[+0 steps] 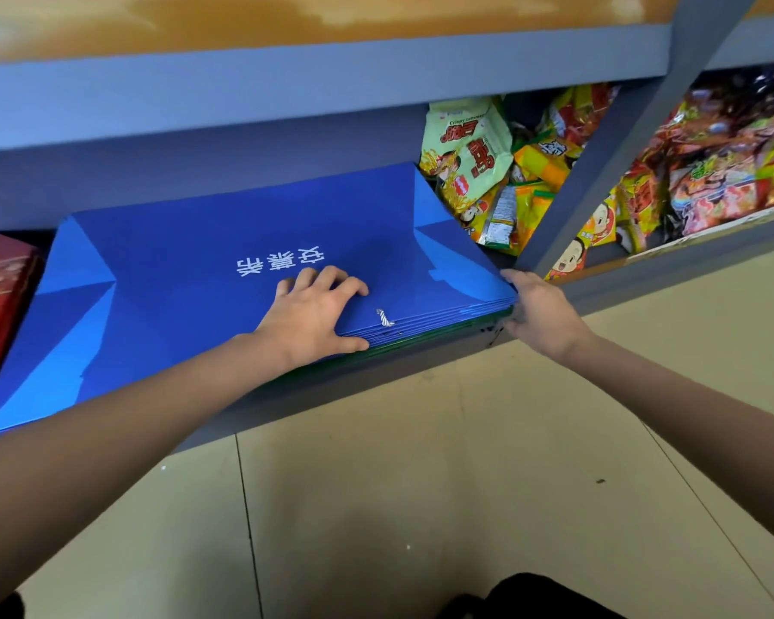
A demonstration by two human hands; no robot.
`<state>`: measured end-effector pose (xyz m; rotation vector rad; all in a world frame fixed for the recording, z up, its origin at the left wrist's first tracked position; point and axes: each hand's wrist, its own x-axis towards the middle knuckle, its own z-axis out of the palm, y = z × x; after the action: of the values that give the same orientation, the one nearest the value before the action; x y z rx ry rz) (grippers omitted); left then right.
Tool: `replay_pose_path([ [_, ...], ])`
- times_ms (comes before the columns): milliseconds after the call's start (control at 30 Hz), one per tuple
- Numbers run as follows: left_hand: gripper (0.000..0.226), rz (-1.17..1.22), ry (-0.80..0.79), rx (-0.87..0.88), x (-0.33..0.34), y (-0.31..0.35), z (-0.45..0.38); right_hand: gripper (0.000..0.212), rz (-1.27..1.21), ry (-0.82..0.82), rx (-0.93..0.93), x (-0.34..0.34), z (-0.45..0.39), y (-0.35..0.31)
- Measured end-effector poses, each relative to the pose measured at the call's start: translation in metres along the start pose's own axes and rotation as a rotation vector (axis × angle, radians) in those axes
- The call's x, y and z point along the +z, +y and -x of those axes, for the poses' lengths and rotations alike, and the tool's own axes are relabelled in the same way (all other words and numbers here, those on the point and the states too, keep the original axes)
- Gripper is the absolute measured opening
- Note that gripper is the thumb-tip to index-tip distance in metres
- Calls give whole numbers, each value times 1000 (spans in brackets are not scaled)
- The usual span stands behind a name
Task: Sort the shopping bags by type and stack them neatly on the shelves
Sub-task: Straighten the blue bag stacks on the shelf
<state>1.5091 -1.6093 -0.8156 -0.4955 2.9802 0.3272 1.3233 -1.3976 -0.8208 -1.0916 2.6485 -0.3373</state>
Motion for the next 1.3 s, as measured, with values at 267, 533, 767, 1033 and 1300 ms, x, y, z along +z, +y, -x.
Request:
replay_pose_path([
  [267, 66, -11, 64, 30, 7, 2, 5, 88, 125, -165, 24, 0, -2, -7],
  [533, 73, 10, -56, -19, -4, -22, 23, 101, 256, -258, 188, -2, -31, -34],
  [767, 83, 33, -92, -266, -15, -59, 72, 119, 272, -335, 233, 9, -34, -47],
  [1033, 116, -41, -263, -888, -24, -149, 166, 138, 306, -465, 255, 3, -53, -62],
  [1300, 119, -209, -419, -891, -15, -162, 166, 134, 407, -455, 318, 4, -37, -93],
])
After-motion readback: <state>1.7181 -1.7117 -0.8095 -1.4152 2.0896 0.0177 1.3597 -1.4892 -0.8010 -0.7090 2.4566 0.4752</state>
